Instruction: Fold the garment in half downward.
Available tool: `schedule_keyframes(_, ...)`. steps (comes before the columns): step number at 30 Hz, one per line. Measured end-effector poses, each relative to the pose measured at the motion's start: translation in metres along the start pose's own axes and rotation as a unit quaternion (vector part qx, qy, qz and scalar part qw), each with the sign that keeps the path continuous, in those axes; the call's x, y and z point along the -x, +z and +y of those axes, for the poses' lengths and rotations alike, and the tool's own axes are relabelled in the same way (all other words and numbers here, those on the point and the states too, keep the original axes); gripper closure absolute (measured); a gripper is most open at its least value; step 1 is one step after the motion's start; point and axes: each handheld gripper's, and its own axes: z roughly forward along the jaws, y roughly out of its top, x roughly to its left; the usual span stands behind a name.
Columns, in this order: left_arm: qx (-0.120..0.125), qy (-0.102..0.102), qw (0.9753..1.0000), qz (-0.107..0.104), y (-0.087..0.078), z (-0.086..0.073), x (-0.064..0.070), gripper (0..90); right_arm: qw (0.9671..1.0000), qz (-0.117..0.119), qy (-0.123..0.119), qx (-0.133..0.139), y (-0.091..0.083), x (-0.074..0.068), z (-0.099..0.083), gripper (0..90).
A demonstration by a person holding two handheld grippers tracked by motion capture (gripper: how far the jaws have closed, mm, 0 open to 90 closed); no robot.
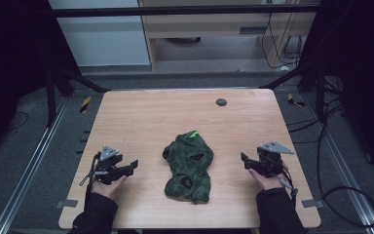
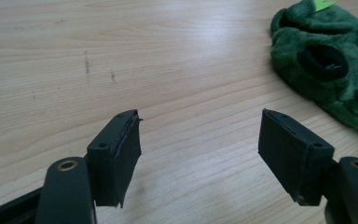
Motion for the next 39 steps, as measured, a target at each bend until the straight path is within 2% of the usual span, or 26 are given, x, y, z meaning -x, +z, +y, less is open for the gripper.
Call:
schedule_keyframes(3, 0.001, 0.001, 1.0, -0.004, 0.0, 0.001, 0.002, 29.9, 1.0, 0.008, -0.003, 0.001, -0.001, -0.001, 0.0, 31.7)
schedule_keyframes(5, 0.002, 0.002, 0.9999, -0.012, -0.002, 0.002, 0.005, 31.0, 0.9997, 0.022, -0.004, -0.001, -0.004, -0.005, 0.001, 32.7)
schedule_keyframes(13, 0.01, 0.013, 0.9995, -0.025, -0.006, 0.008, 0.015, 33.5, 0.9988, 0.046, -0.017, 0.006, -0.008, -0.017, 0.009, 34.0)
schedule_keyframes(14, 0.013, 0.013, 0.9995, -0.027, -0.006, 0.01, 0.016, 33.8, 0.9982, 0.057, -0.019, 0.009, -0.009, -0.02, 0.012, 34.3)
schedule_keyframes(23, 0.017, 0.015, 0.999, -0.039, -0.01, 0.02, 0.022, 34.8, 0.9972, 0.07, -0.027, 0.003, -0.008, -0.028, 0.02, 36.4)
schedule_keyframes(33, 0.018, 0.017, 0.9988, -0.043, -0.001, 0.039, 0.026, 35.8, 0.9957, 0.085, -0.035, -0.004, 0.001, -0.035, 0.03, 39.4)
schedule_keyframes(39, 0.018, 0.021, 0.9985, -0.047, 0.007, 0.049, 0.031, 36.2, 0.9944, 0.092, -0.049, -0.014, 0.011, -0.043, 0.039, 40.7)
